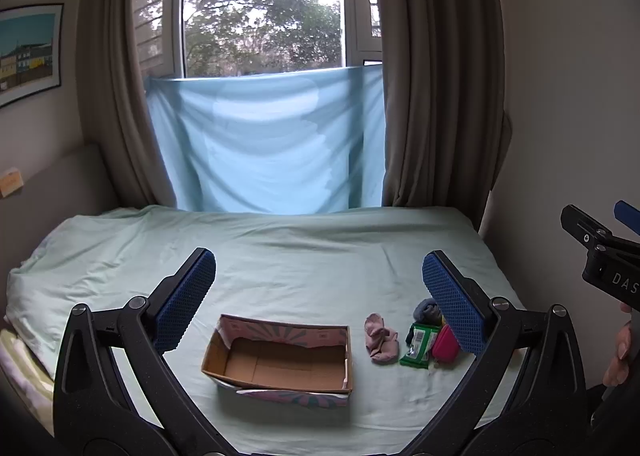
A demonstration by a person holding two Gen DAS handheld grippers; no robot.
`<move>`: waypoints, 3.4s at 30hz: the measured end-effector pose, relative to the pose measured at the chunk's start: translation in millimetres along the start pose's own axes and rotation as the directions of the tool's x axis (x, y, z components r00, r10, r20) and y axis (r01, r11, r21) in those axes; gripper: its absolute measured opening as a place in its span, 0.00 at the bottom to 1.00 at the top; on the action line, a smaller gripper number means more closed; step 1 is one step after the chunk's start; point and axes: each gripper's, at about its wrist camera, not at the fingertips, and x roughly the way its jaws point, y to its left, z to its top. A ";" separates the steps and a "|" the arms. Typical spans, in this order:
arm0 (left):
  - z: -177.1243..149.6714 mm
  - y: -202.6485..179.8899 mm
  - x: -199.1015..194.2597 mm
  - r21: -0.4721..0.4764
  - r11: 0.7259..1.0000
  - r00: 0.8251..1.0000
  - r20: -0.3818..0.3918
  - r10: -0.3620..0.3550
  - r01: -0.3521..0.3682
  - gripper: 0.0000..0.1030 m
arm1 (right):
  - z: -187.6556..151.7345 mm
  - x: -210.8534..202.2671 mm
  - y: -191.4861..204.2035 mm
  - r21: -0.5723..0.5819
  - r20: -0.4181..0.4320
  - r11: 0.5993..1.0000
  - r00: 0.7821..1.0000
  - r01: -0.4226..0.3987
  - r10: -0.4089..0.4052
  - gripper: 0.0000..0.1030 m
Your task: Organize soft objects
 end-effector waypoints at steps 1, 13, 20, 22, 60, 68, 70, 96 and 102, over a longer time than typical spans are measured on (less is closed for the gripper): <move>0.4 0.0 0.5 0.000 1.000 1.000 0.000 -0.001 0.001 1.00 | 0.3 0.2 0.7 -0.002 0.000 1.000 1.000 0.002 -0.002 1.00; 1.1 -1.4 3.5 0.002 1.000 1.000 0.001 -0.005 0.005 1.00 | 1.8 2.3 0.5 -0.004 -0.001 1.000 1.000 0.004 -0.004 1.00; 1.8 -1.5 4.0 0.002 1.000 1.000 0.001 -0.005 0.005 1.00 | 2.8 3.3 1.1 -0.006 0.002 1.000 1.000 0.007 -0.007 1.00; 1.9 -1.6 4.3 0.001 1.000 1.000 0.000 -0.006 0.006 1.00 | 2.8 3.5 1.1 -0.007 0.001 1.000 1.000 0.007 -0.007 1.00; -54.4 -80.9 99.2 0.099 0.961 0.957 -0.164 -0.240 0.258 1.00 | -64.8 44.7 -46.1 0.031 -0.143 0.976 0.967 0.215 -0.209 1.00; -122.1 -181.7 155.8 0.155 0.934 0.929 -0.241 -0.280 0.322 1.00 | -111.4 103.6 -111.0 0.016 -0.224 0.979 0.954 0.206 -0.197 1.00; -142.0 -203.3 172.3 0.188 0.922 0.923 -0.258 -0.287 0.339 1.00 | -128.8 124.5 -129.5 0.017 -0.247 0.977 0.947 0.214 -0.203 1.00; -331.0 -345.4 371.4 0.357 0.843 0.858 -0.468 -0.211 0.402 0.97 | -328.6 315.9 -210.0 0.053 -0.481 0.984 0.868 0.171 -0.125 0.94; -342.1 -353.6 392.4 0.378 0.840 0.855 -0.487 -0.178 0.390 0.95 | -344.7 333.5 -210.5 0.065 -0.519 0.987 0.850 0.144 -0.090 0.74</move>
